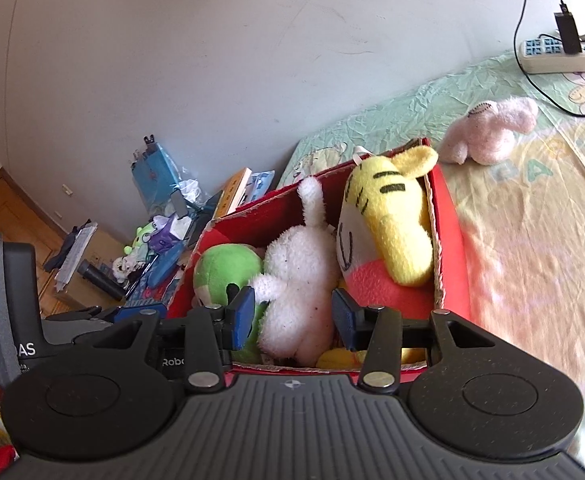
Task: Organize objects
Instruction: 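Open the right gripper and pull it up out of the box, then move the right gripper toward the pink bunny on the bed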
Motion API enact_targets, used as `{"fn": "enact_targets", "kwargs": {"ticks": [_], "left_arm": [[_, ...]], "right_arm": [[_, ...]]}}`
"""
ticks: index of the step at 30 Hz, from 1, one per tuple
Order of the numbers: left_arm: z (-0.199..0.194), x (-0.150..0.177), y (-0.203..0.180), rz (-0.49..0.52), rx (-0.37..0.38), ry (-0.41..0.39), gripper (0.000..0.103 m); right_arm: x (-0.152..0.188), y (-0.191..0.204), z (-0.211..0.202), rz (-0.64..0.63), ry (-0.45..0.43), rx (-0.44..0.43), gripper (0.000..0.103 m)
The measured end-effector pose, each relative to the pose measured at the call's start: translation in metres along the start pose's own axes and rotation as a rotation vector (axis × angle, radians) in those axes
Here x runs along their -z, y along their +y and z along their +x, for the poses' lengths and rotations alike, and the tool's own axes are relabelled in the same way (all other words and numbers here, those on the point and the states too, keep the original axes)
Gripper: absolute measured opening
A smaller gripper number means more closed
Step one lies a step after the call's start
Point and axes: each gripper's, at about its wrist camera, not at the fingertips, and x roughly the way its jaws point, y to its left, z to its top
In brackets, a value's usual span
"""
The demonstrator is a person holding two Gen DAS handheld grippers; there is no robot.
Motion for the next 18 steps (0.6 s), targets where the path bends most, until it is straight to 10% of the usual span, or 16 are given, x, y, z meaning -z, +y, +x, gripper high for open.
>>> {"fn": "enact_targets", "kwargs": {"ticks": [18], "left_arm": [[-0.037,-0.007,-0.075,-0.043,-0.079,-0.022,0.102]], "right_arm": [[-0.028,-0.05,-0.052,-0.045,0.015,-0.094,0.048]]}}
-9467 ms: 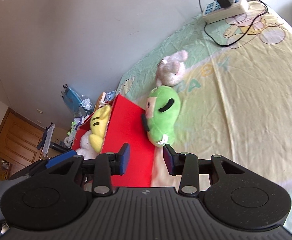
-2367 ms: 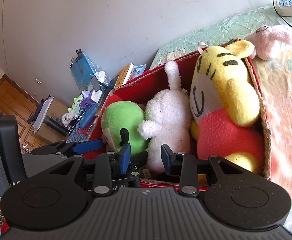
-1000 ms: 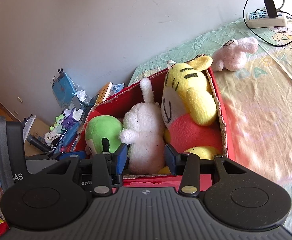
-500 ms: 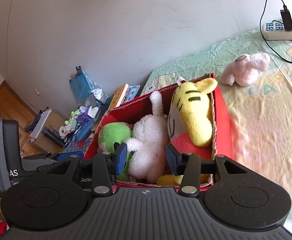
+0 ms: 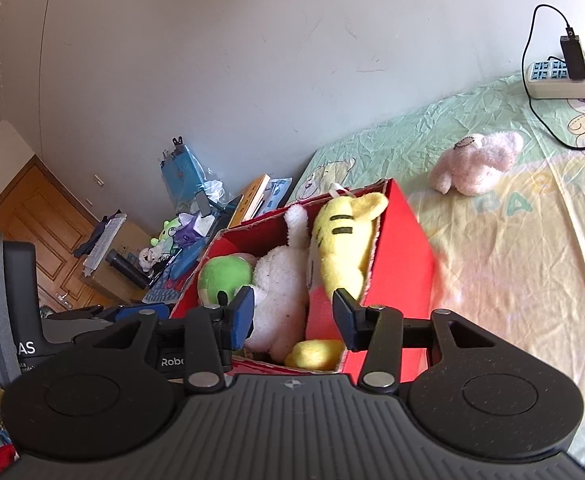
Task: Organize objects
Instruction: 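Move the right gripper toward the pink bunny on the bed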
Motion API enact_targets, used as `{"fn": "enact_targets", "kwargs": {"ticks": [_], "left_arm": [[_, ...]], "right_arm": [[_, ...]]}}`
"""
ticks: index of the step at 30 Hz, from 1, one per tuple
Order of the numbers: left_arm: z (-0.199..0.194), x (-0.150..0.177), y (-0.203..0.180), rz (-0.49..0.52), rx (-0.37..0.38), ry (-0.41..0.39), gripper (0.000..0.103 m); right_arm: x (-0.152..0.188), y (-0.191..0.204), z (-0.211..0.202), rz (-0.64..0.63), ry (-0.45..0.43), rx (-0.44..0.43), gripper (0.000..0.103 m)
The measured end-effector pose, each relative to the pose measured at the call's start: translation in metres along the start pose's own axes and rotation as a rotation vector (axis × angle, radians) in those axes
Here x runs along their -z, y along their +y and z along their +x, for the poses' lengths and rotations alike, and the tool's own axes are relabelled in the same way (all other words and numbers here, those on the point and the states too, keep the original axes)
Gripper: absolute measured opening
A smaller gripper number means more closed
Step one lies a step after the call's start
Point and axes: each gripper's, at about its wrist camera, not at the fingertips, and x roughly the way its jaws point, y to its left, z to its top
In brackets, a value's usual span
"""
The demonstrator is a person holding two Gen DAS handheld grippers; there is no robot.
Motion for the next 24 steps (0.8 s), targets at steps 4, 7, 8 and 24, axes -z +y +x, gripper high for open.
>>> {"fn": "enact_targets", "kwargs": {"ticks": [4,7,8,24], "left_arm": [[-0.005,0.001,-0.018,-0.003,-0.007,-0.001,0.102],[-0.008,0.0,-0.032,-0.002,-0.009,0.003,0.102],[-0.01,0.0,-0.037,0.0,-0.009,0.003,0.102],[-0.02,-0.004,-0.11,0.054,0.019,-0.001,0.102]], "right_arm": [[-0.003,-0.012,-0.011,-0.007,0.004,0.006,0.048],[-0.004,-0.022,-0.019,-0.004,0.01,0.009,0.048],[-0.005,-0.026,-0.022,-0.002,0.01,0.009,0.048],[-0.005,-0.081,-0.068,0.053,-0.011,0.032,0.048]]}}
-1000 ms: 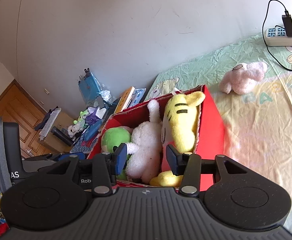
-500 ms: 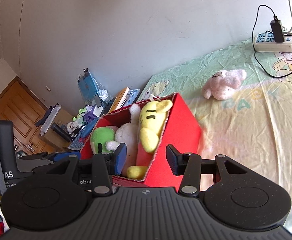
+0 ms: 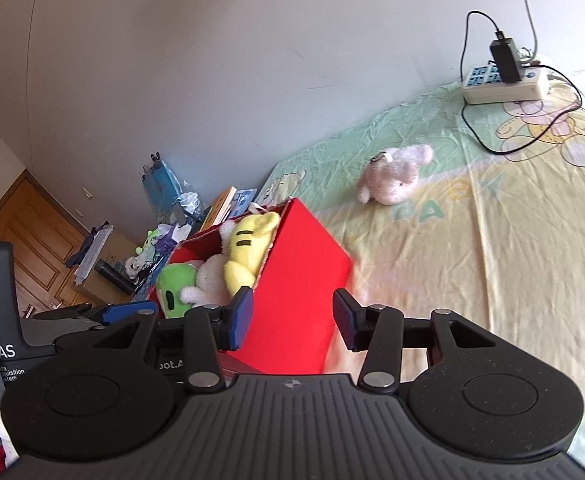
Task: Organize objects
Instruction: 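Move the right gripper toward the pink bunny on the bed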
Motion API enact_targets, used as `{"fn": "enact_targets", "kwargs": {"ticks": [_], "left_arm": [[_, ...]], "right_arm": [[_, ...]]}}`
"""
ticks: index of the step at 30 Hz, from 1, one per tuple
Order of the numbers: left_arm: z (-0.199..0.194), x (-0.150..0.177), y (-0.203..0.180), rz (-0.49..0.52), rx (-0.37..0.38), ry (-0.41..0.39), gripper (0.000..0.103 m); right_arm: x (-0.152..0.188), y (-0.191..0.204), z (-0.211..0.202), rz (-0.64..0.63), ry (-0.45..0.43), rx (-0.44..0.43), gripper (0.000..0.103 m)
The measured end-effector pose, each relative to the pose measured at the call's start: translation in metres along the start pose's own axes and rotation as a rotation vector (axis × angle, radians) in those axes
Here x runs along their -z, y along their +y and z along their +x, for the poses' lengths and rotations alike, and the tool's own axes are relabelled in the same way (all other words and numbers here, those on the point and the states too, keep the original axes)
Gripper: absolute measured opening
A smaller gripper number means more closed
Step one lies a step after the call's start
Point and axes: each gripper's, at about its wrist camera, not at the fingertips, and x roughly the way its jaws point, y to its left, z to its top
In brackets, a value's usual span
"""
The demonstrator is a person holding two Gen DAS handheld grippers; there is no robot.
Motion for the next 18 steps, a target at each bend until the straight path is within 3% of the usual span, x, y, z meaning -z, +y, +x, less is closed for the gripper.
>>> {"fn": "enact_targets", "kwargs": {"ticks": [9,18], "left_arm": [[0.008,0.001,-0.034,0.052,0.049,0.019,0.102],[0.023,-0.005,-0.058,0.127,0.155,-0.012,0.102]], "right_arm": [[0.003,-0.027,-0.011,0.052,-0.01,0.029,0.048],[-0.001,-0.051,-0.008,0.094,-0.018,0.089,0.048]]}}
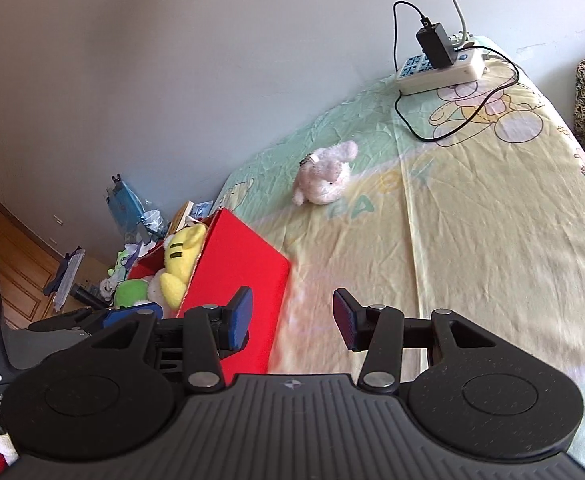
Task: Organize objects
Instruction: 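Move the right gripper toward the pink bunny on the bed, then close the right gripper on the pink bunny's head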
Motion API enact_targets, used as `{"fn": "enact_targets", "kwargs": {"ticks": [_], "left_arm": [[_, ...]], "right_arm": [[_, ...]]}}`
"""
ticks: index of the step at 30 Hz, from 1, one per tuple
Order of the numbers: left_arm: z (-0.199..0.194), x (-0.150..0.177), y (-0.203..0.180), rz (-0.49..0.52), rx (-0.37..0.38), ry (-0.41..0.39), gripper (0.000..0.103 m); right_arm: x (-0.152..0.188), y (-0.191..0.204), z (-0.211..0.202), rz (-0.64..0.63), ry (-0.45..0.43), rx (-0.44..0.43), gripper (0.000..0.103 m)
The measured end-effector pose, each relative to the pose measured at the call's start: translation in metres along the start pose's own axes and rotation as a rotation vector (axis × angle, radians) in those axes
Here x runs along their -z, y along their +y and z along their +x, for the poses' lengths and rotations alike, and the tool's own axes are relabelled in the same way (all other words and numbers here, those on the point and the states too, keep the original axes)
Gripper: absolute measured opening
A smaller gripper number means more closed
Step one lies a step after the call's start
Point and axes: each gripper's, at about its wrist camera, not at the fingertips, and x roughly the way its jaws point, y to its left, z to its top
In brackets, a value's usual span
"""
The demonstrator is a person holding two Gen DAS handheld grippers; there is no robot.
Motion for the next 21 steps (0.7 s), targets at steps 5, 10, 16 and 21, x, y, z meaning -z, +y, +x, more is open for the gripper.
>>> {"fn": "enact_targets", "kwargs": {"ticks": [5,10,16,21], "left_arm": [[0.013,-0.004,-0.008,0.048,0.046,-0.057,0.102],[0.027,-0.003,-0.023,0.118,0.072,-0.109,0.102],[0.056,0.007,-0.044,0.209,0.101,-0.139,0.102],[0.087,0.018,-0.053,0.243,0.08,-0.129,0.101]], "right_arm": [[-0.013,-0.009,0.014,-0.013,0.014,0.017,0.048],[-0.034,-0.024,0.042,0.001,0.045,0.015,0.048],[-0.069,-0.041,0.082,0.082,0.08,-0.016,0.053],[-0.094,-0.045,0.129,0.089,0.099,-0.023,0.053]]}}
